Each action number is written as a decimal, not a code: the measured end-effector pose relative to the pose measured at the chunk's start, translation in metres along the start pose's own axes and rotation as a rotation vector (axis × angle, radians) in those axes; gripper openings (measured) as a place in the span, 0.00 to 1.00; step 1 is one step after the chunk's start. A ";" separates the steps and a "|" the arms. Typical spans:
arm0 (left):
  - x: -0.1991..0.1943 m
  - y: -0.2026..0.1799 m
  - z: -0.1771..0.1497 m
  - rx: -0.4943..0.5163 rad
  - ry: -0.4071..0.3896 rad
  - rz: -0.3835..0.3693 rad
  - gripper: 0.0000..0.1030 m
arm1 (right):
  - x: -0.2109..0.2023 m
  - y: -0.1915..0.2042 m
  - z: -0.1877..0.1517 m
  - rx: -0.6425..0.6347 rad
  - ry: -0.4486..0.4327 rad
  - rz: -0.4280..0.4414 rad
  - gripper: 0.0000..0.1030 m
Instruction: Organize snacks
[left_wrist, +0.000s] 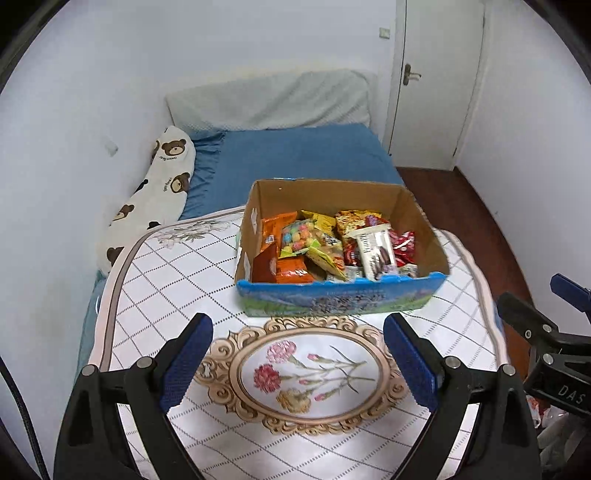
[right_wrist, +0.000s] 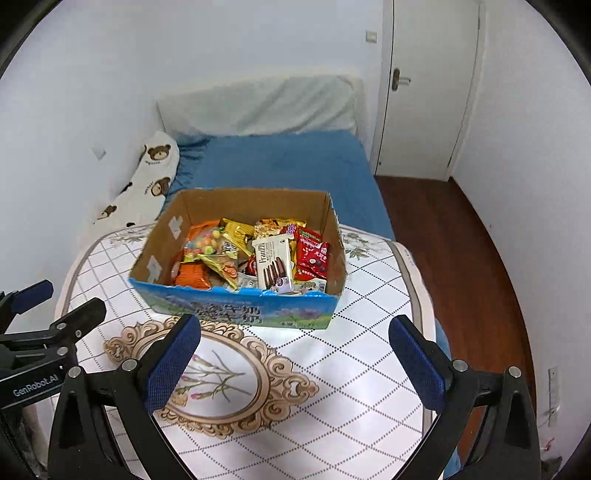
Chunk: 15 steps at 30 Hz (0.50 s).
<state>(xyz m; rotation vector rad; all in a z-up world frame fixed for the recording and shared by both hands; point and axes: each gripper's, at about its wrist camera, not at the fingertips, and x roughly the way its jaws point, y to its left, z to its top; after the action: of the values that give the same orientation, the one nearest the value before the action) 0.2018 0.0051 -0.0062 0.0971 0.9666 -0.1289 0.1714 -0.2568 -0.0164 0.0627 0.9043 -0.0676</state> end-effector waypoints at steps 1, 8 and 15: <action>-0.007 0.001 -0.005 -0.002 -0.009 -0.006 0.92 | -0.010 0.000 -0.003 -0.001 -0.014 -0.002 1.00; -0.047 0.002 -0.026 -0.005 -0.056 -0.017 0.92 | -0.065 0.005 -0.023 -0.001 -0.089 -0.002 1.00; -0.077 0.005 -0.037 -0.014 -0.105 -0.017 0.92 | -0.099 0.007 -0.035 0.005 -0.133 -0.010 1.00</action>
<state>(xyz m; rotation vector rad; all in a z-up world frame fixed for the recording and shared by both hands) 0.1291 0.0204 0.0362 0.0686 0.8636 -0.1413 0.0842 -0.2434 0.0401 0.0572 0.7717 -0.0822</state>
